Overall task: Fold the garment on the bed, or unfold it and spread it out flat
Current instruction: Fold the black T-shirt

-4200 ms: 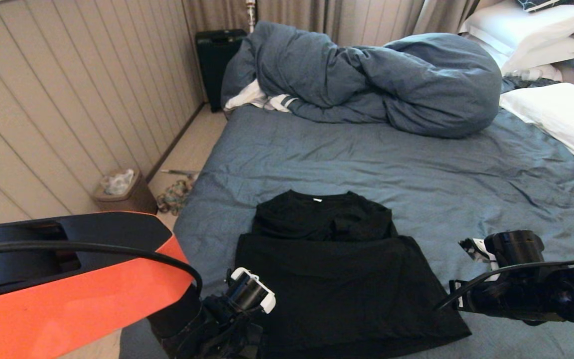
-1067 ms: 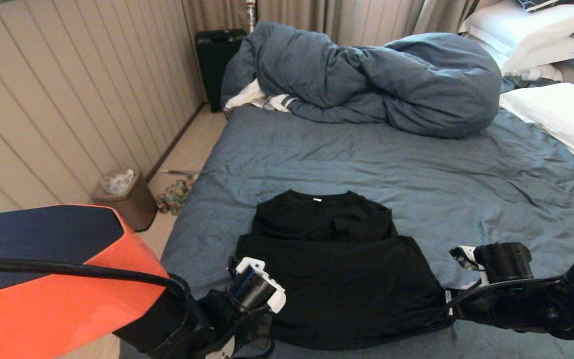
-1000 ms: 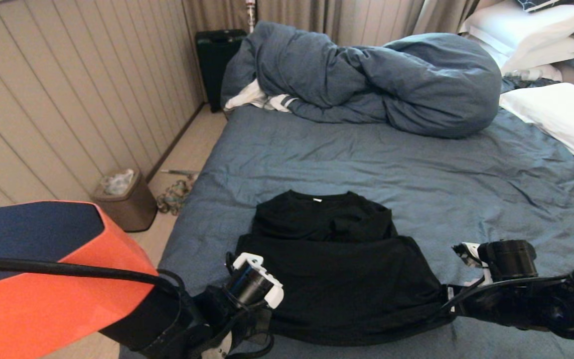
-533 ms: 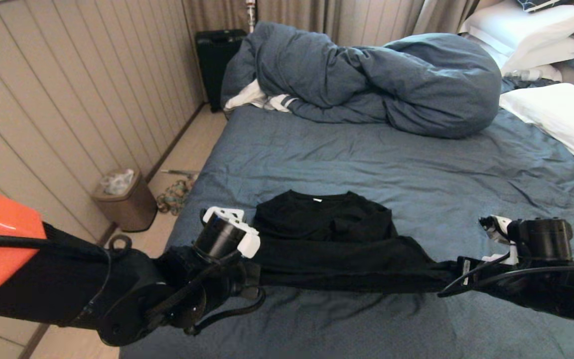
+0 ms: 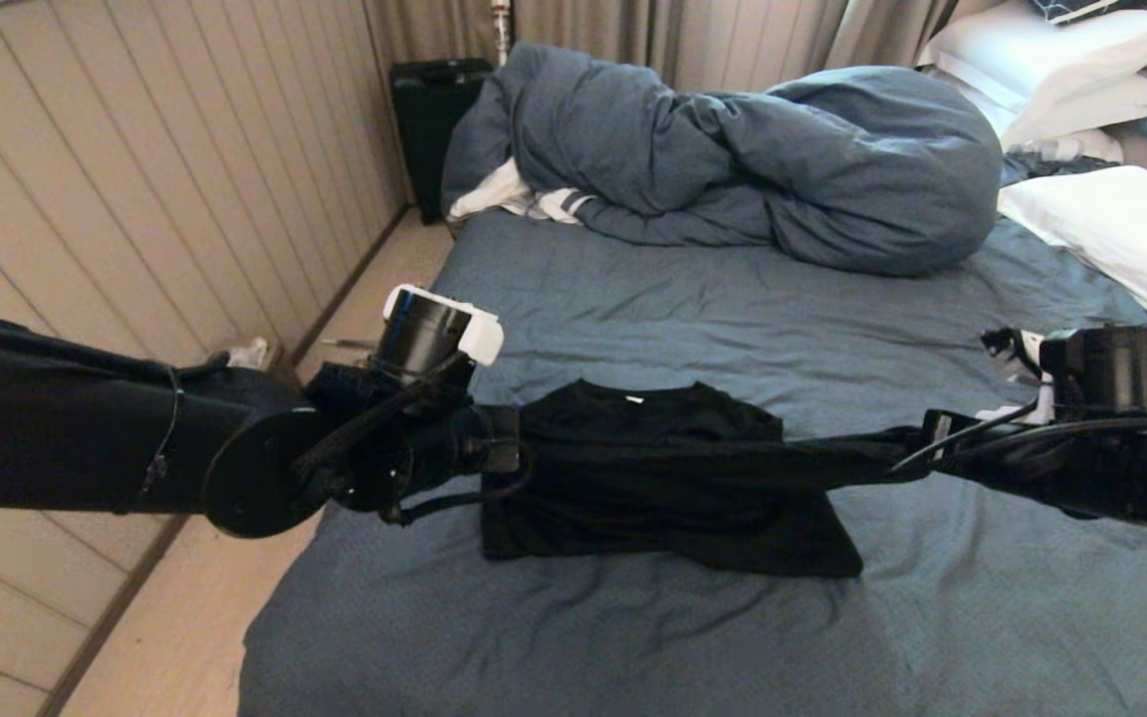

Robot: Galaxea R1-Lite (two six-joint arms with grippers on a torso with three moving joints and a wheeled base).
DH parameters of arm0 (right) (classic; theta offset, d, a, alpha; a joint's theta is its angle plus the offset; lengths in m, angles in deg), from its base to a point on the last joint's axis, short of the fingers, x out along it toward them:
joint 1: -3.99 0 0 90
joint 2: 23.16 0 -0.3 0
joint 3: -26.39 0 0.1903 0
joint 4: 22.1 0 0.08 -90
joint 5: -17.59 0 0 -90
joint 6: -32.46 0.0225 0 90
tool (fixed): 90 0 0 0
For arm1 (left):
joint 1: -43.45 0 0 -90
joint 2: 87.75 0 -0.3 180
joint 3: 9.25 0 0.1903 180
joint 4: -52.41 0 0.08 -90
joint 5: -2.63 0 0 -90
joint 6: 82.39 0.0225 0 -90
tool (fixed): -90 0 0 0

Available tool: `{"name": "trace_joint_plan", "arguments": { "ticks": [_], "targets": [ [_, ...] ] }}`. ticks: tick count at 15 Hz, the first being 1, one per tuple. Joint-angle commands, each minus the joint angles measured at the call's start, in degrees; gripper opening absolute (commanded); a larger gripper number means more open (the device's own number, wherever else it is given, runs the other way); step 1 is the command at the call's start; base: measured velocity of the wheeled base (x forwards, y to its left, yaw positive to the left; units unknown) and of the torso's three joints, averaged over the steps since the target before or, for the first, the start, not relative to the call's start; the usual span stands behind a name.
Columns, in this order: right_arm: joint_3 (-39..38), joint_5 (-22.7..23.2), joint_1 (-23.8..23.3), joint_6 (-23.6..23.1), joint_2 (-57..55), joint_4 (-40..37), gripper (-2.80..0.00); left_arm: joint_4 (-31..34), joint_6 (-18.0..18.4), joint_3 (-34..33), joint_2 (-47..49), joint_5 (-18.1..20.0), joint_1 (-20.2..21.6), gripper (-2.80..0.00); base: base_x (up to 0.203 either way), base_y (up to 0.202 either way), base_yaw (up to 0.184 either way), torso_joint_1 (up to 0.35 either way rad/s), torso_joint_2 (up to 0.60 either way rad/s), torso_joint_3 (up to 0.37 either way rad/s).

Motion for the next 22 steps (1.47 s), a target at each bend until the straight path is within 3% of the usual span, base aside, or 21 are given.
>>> {"name": "trace_joint_plan", "arguments": {
  "ticks": [1,4,7,10,14,18,22],
  "targets": [
    [4.8,-0.1,-0.1,0.1,-1.3,-1.0,-2.80,0.5,0.0,4.4,2.7,-0.1,1.4,-2.80,0.000,0.000,0.000,0.000,0.00,0.000],
    [10.9,-0.5,0.0,0.1,-1.1,-7.3,-2.80,4.7,0.7,6.9,1.4,-0.1,2.4,-2.80,0.000,0.000,0.000,0.000,0.00,0.000],
    [10.2,-0.5,0.4,0.0,4.3,-12.3,-2.80,9.3,0.8,6.0,-4.5,0.0,2.0,-2.80,0.000,0.000,0.000,0.000,0.00,0.000],
    [6.1,-0.2,1.0,-0.3,12.4,-19.3,-2.80,11.6,0.4,-1.4,-11.1,0.3,0.9,-2.80,0.000,0.000,0.000,0.000,0.00,0.000],
    [-2.3,-0.2,2.9,-0.6,20.3,-25.9,-2.80,11.7,-1.8,-11.5,-16.1,0.3,-3.7,-2.80,0.000,0.000,0.000,0.000,0.00,0.000],
    [-9.3,-0.2,3.0,-0.6,26.4,-26.2,-2.80,12.0,-6.0,-15.9,-18.7,-0.1,-8.4,-2.80,0.000,0.000,0.000,0.000,0.00,0.000],
    [-10.4,-0.2,2.9,-0.6,30.7,-31.3,-2.80,14.3,-7.0,-17.2,-22.0,-0.2,-11.1,-2.80,0.000,0.000,0.000,0.000,0.00,0.000]
  ]
}}
